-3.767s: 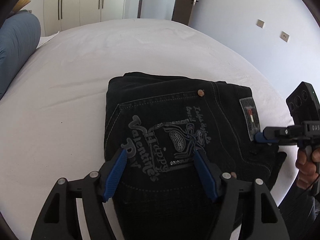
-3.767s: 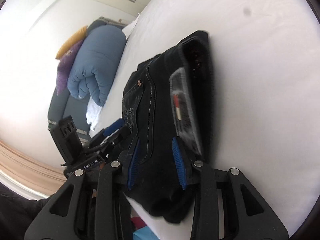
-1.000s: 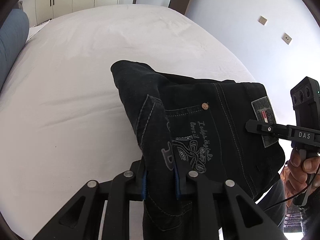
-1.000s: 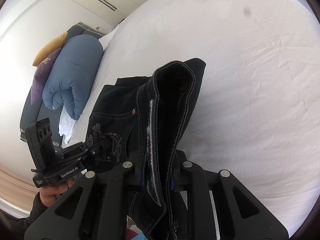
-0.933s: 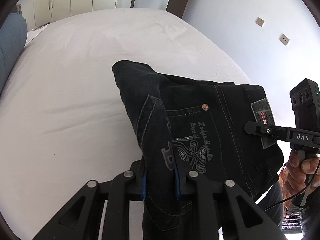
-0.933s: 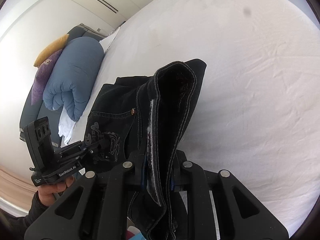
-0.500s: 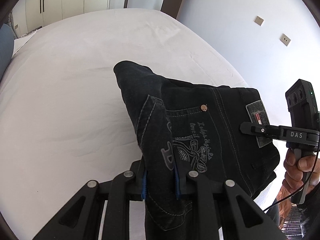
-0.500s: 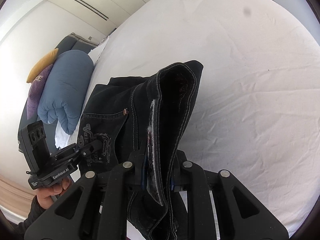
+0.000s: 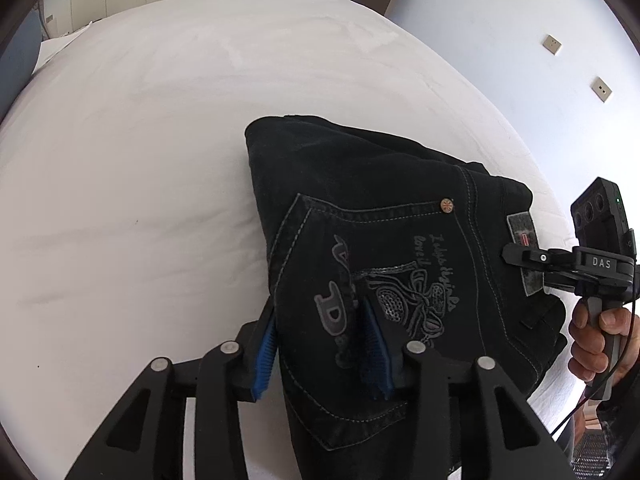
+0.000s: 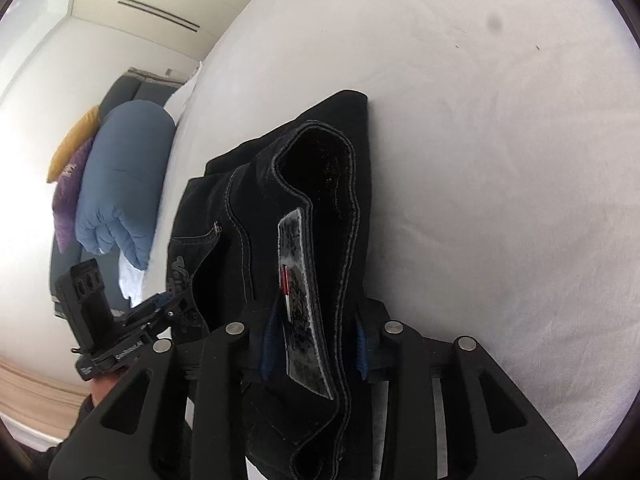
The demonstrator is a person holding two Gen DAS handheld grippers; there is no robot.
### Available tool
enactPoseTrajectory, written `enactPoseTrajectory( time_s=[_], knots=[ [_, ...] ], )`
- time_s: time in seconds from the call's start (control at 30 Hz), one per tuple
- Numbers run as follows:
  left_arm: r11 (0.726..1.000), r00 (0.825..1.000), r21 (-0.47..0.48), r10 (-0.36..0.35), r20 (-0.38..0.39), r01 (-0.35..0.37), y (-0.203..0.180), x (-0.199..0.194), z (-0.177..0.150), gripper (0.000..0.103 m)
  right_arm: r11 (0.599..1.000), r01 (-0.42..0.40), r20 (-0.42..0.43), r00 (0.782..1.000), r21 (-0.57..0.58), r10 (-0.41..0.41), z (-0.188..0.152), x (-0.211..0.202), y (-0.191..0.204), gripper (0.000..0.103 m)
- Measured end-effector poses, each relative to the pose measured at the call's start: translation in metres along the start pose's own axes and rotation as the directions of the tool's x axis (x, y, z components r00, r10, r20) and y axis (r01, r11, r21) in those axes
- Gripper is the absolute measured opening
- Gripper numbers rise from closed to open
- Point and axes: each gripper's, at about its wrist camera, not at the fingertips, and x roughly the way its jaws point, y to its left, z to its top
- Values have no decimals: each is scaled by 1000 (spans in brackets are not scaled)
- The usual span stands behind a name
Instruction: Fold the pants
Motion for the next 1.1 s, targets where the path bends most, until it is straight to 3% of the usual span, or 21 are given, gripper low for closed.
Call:
enactPoseTrajectory(
  time_s=[0.1,0.2,0.27,0.3,0.33,0.37,0.4,0.47,0.53,0.57,0.6,0.63,0.7,0.77,0.87,0.9,1.0,1.1],
  knots=[
    [999,999,-29,14,29,-13,8,-3,-9,61,1000,-22,44,999,16,21,-9,-21,-13,40],
    [999,997,-40,26,74,-23,2,-17,-23,62,999,50,112,992,17,-51,-22,-42,-3,50],
    [999,991,-36,33,131,-29,1,-38,-31,72,995,99,156,982,33,-103,-35,-61,-5,53],
    [999,985,-37,38,167,-33,-6,-45,-25,84,989,141,191,971,37,-146,-45,-75,-3,54],
    [998,974,-37,59,221,-52,-10,-64,-33,98,985,171,217,961,31,-173,-54,-83,1,55],
    [997,958,-28,82,273,-77,-16,-81,-39,102,977,213,263,942,16,-210,-66,-97,9,55],
    [995,942,-15,100,321,-101,-22,-97,-38,103,969,248,306,922,1,-237,-79,-106,21,55],
    [982,888,17,163,429,-189,-40,-130,-50,103,948,315,406,872,-34,-275,-106,-131,46,59],
    [968,831,13,209,515,-251,-53,-164,-65,103,913,402,527,792,-70,-308,-133,-158,80,66],
    [964,793,-1,220,568,-266,-59,-186,-77,103,897,435,571,758,-80,-316,-144,-164,100,73],
    [963,765,-9,220,606,-270,-65,-197,-77,103,878,470,623,714,-90,-319,-156,-175,119,75],
    [959,725,-17,224,651,-281,-71,-216,-82,103,864,494,665,678,-98,-313,-166,-178,141,77],
    [937,631,-41,264,729,-346,-84,-254,-100,103,833,543,761,582,-103,-286,-193,-202,177,82],
    [915,552,-75,302,777,-396,-94,-286,-112,103,821,562,824,508,-95,-252,-209,-225,202,93],
    [908,460,-143,330,824,-395,-97,-333,-128,103,798,594,899,399,-103,-181,-233,-244,251,101],
    [908,445,-157,334,831,-388,-98,-344,-131,103,787,607,914,372,-110,-160,-242,-253,262,101],
    [925,458,-130,295,839,-358,-94,-370,-136,103,738,658,936,336,-154,-105,-266,-270,291,103],
    [909,481,-84,292,827,-407,-98,-384,-135,103,688,701,934,344,-188,-96,-284,-274,314,103]
  ],
)
